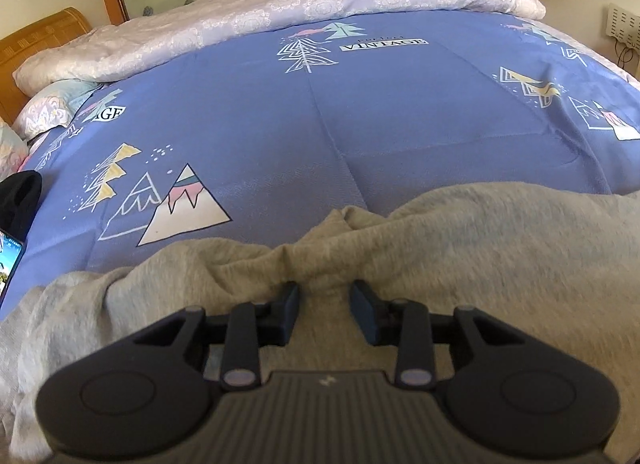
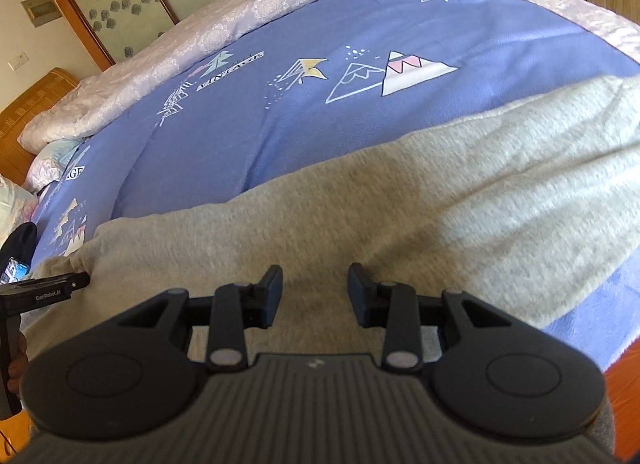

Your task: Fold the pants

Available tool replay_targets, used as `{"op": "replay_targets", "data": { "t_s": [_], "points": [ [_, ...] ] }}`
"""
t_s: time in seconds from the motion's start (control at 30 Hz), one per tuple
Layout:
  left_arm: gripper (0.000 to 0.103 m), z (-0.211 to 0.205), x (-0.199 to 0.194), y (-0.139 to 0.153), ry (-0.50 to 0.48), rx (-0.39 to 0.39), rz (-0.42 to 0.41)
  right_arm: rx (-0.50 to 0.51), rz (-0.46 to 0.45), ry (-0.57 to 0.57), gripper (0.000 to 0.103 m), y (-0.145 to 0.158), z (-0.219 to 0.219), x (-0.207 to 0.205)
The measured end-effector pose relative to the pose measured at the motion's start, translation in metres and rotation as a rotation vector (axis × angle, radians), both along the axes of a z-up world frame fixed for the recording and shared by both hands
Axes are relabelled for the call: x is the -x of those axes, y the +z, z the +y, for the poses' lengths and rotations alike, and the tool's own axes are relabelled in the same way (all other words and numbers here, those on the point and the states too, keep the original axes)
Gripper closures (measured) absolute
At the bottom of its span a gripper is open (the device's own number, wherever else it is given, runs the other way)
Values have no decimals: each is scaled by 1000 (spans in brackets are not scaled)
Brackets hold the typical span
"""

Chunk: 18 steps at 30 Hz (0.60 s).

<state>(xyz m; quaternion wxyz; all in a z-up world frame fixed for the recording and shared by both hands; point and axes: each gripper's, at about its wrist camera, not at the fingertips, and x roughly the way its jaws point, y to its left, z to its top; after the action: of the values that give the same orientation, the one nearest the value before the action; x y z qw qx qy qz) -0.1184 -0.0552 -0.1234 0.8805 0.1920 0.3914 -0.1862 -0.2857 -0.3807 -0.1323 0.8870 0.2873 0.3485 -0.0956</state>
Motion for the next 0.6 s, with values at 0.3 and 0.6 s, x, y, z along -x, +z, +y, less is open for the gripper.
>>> {"op": "replay_targets", "data": {
  "t_s": [0.3, 0.6],
  "points": [
    [70, -1, -3, -3, -2, -12, -15, 18, -96, 78, 63, 18, 17, 1],
    [69, -3, 1, -6, -5, -29, -41, -70, -38, 29, 70, -14, 0, -12]
  ]
}}
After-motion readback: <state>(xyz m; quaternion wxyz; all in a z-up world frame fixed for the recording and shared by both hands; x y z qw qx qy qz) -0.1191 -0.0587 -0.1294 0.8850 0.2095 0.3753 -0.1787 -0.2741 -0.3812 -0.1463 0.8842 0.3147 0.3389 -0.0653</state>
